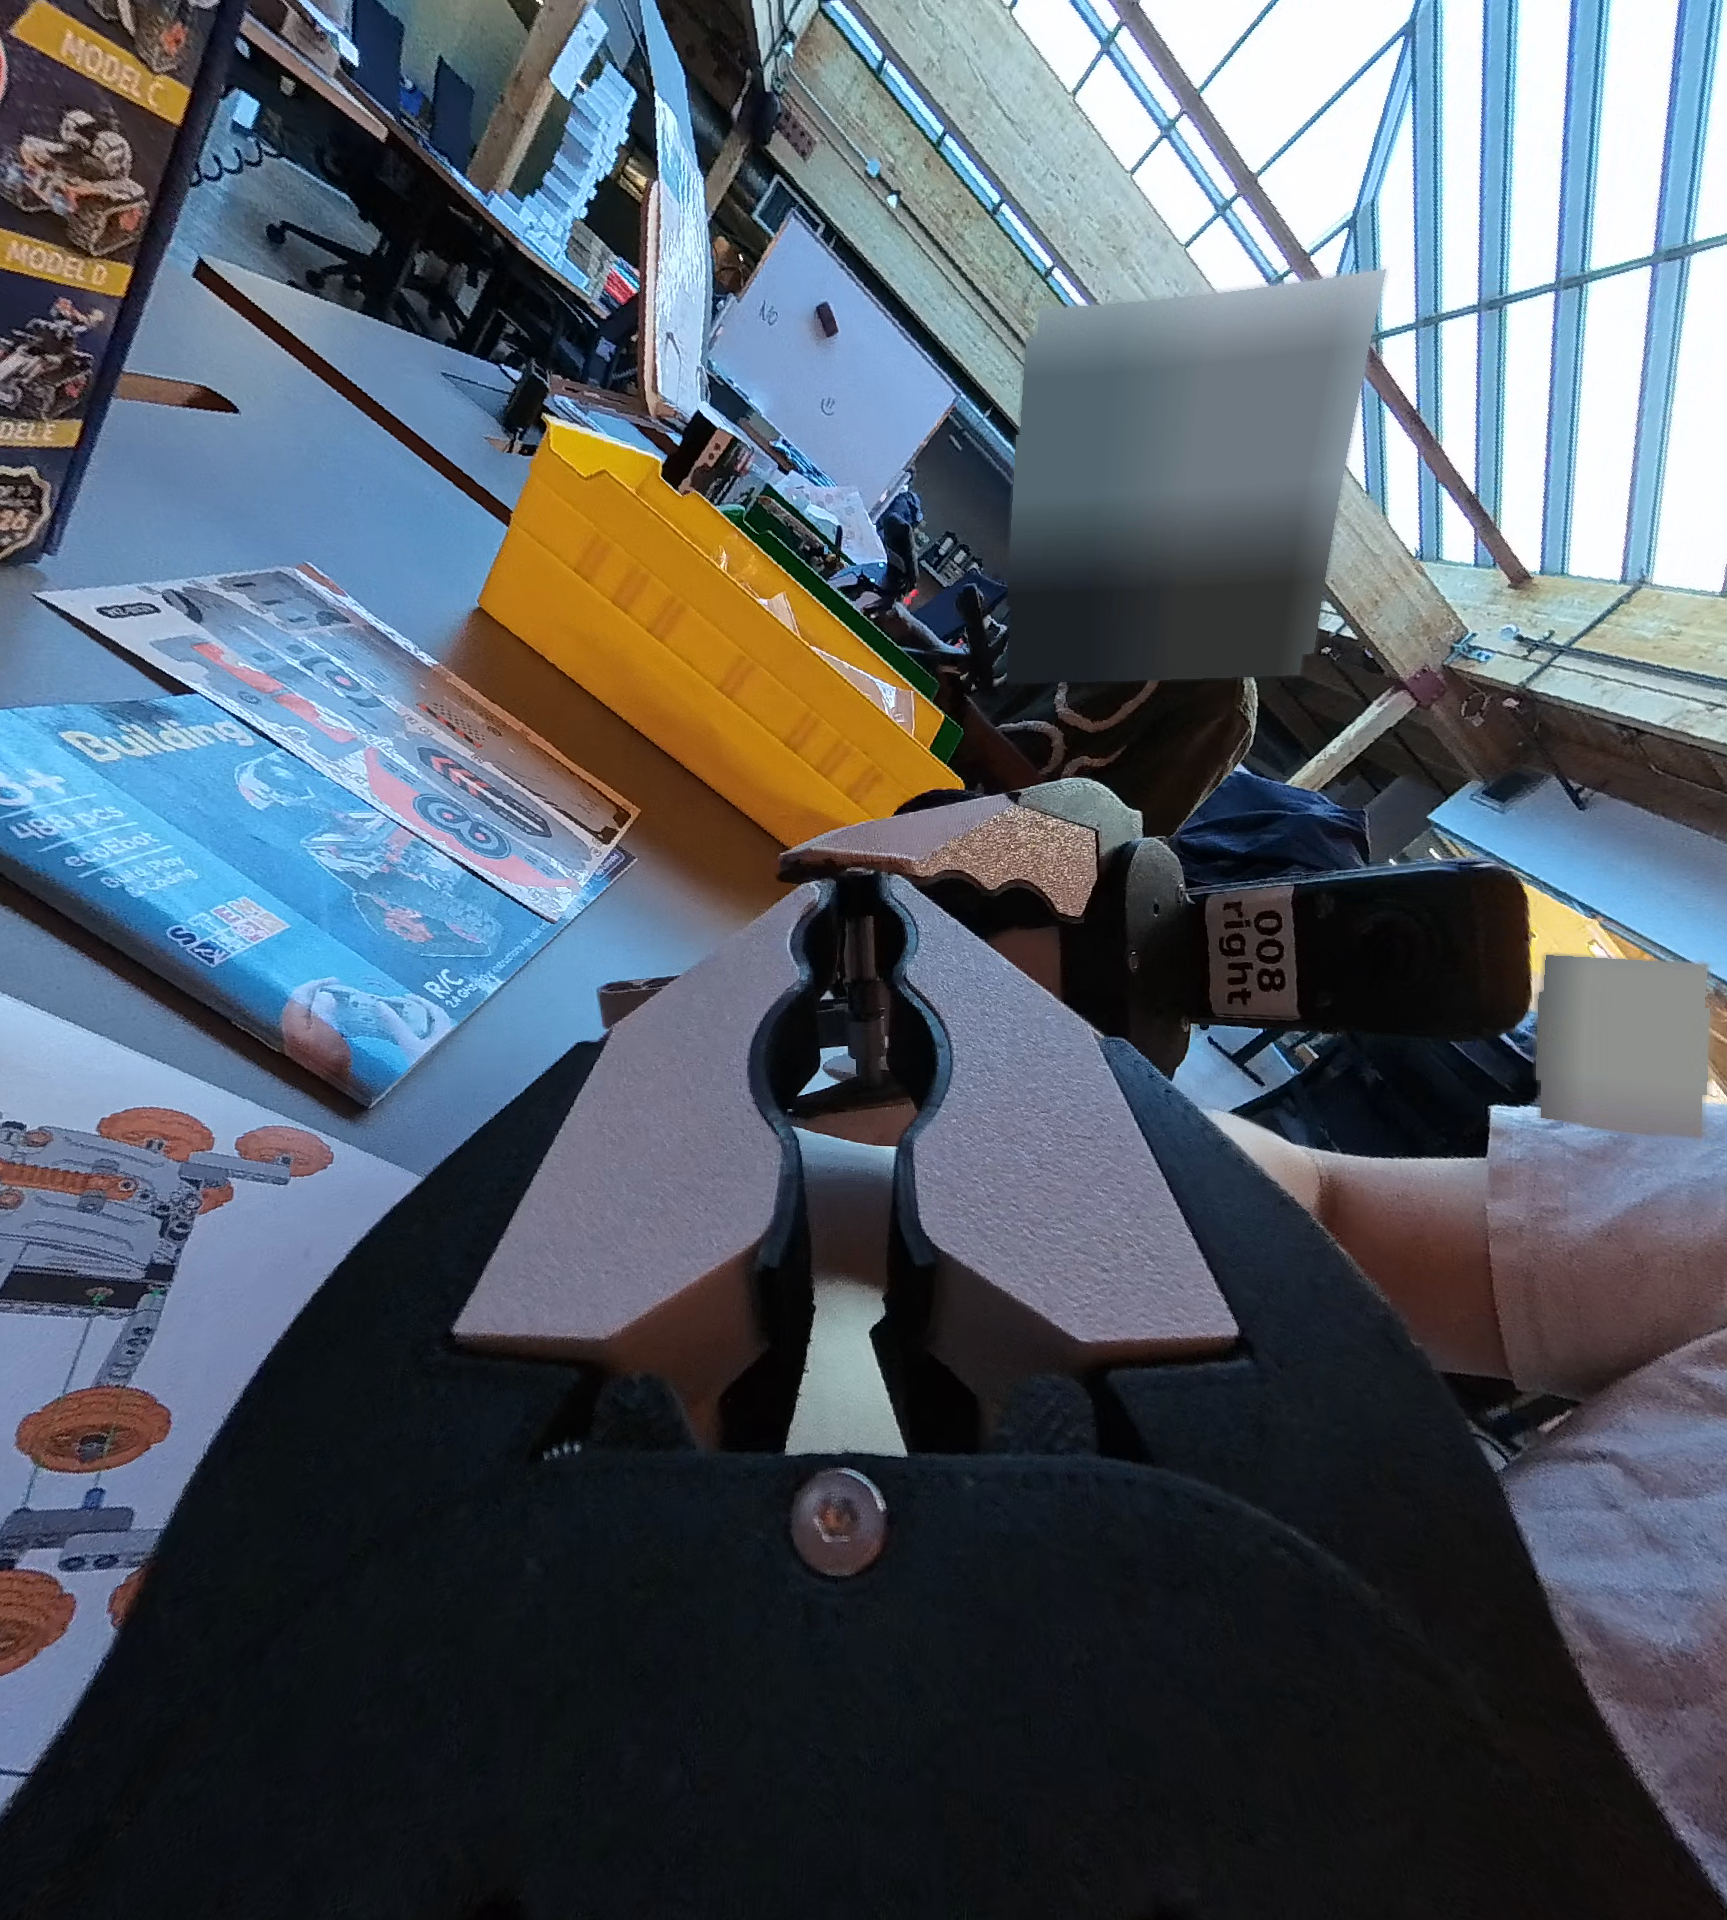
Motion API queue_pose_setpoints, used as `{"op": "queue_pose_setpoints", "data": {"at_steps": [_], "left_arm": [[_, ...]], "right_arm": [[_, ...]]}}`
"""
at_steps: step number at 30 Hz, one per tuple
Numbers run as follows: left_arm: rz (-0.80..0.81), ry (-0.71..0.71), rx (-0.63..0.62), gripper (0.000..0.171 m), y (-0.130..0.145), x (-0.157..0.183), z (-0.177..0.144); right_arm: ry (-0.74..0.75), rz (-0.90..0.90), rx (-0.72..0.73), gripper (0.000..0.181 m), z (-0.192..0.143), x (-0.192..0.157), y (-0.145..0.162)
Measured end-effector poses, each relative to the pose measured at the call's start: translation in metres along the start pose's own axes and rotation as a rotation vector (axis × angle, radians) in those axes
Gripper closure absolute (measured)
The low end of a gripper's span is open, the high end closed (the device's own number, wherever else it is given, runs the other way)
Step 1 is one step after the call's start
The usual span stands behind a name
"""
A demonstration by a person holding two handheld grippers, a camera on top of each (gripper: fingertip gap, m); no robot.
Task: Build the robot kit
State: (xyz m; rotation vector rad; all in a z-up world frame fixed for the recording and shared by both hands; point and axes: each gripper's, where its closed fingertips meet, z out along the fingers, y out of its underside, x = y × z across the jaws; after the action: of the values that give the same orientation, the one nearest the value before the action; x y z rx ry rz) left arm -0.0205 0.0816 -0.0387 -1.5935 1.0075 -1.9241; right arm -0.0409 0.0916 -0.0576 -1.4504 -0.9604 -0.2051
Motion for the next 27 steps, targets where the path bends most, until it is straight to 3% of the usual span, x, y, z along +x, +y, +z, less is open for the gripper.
{"op": "queue_pose_setpoints", "data": {"at_steps": [27], "left_arm": [[0.013, -0.008, -0.005, 0.17, 0.0017, 0.0001, 0.0008]], "right_arm": [[-0.013, 0.024, -0.019, 0.139, 0.0, -0.0013, 0.0017]]}}
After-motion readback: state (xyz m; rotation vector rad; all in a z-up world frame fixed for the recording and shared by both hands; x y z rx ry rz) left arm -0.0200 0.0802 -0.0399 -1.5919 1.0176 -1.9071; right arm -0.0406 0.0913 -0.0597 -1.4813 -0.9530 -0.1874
